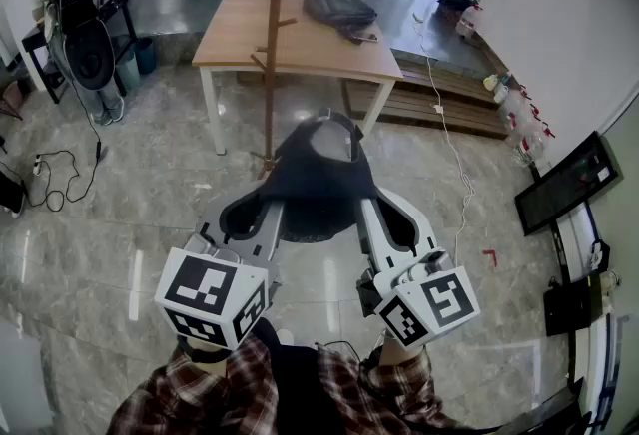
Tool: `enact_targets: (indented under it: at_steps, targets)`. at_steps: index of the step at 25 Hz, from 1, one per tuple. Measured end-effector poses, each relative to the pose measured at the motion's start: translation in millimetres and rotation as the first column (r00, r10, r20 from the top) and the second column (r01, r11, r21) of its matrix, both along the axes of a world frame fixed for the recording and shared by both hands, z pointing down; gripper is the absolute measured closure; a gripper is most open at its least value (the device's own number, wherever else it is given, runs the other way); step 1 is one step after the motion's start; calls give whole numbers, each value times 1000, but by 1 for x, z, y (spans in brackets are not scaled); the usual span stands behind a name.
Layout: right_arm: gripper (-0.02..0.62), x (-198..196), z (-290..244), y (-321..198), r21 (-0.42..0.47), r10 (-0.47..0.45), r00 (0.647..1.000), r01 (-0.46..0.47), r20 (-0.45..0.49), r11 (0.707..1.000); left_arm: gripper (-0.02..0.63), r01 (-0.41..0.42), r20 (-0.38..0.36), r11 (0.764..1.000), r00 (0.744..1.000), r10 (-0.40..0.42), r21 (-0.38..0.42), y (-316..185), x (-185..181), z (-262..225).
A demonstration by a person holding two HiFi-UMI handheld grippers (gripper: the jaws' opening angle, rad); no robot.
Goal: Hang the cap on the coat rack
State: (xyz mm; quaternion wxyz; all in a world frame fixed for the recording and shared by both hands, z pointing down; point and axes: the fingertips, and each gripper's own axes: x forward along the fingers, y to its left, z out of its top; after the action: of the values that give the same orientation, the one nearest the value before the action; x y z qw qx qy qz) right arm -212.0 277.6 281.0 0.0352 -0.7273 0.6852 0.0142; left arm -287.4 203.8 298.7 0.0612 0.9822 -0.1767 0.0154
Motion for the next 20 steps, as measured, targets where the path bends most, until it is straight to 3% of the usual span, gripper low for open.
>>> enact_targets:
  at_steps: [10,20]
  targets:
    - [566,6,21,3,-26,-17,998,19,59,999,578,18,54,1000,998,-17,-23,4,4,17]
    - [566,53,27,-60,-39,1,999,1,55,999,578,2,45,999,999,0,-40,-60,53,25]
